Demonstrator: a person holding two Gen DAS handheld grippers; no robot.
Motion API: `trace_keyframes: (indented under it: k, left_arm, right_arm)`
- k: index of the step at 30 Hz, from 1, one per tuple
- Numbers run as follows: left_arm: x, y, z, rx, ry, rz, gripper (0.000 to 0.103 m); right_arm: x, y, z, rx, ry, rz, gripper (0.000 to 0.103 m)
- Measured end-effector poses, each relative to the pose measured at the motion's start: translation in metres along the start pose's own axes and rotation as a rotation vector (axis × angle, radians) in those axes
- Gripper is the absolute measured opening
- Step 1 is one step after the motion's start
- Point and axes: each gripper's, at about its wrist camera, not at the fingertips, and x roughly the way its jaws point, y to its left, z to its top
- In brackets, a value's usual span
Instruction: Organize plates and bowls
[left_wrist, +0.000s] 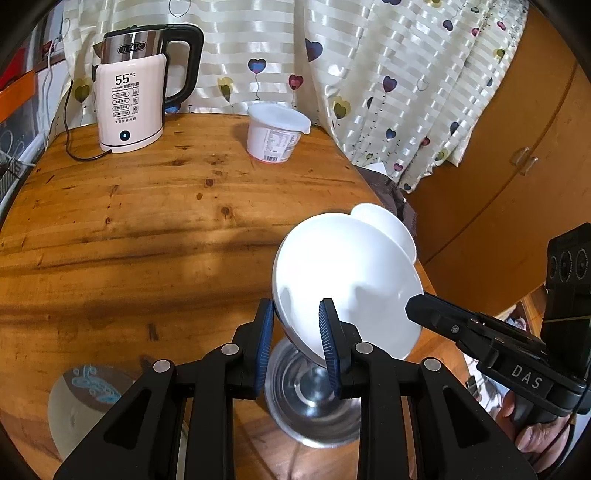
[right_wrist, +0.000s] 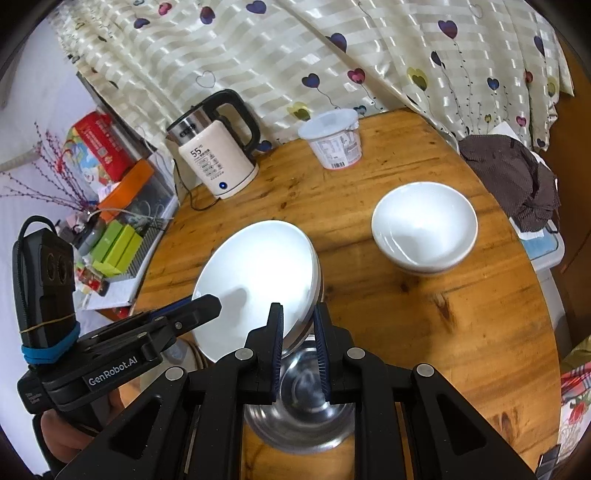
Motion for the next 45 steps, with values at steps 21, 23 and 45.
trace_keyframes:
  k: [21,23,45]
  left_arm:
    - [-0.007,-0.009,-0.048,0.010,0.054,-0.012,0.026]
    - [-0.005,-0.009,-0.051,0.008,0.061,-0.012,0.026]
    - [0.015,-0.002,-0.066,-0.018,0.123,-0.012,0.026]
  right_arm:
    - [-0.014,-0.006,-0.051,0.040,0.046,-0.011,0.016]
    - [-0.012,-0.008,-0.053,0.048,0.054,-0.012,0.016]
    - [0.003,-0.015,-0.065,0.067,0.109,-0.027,0.016]
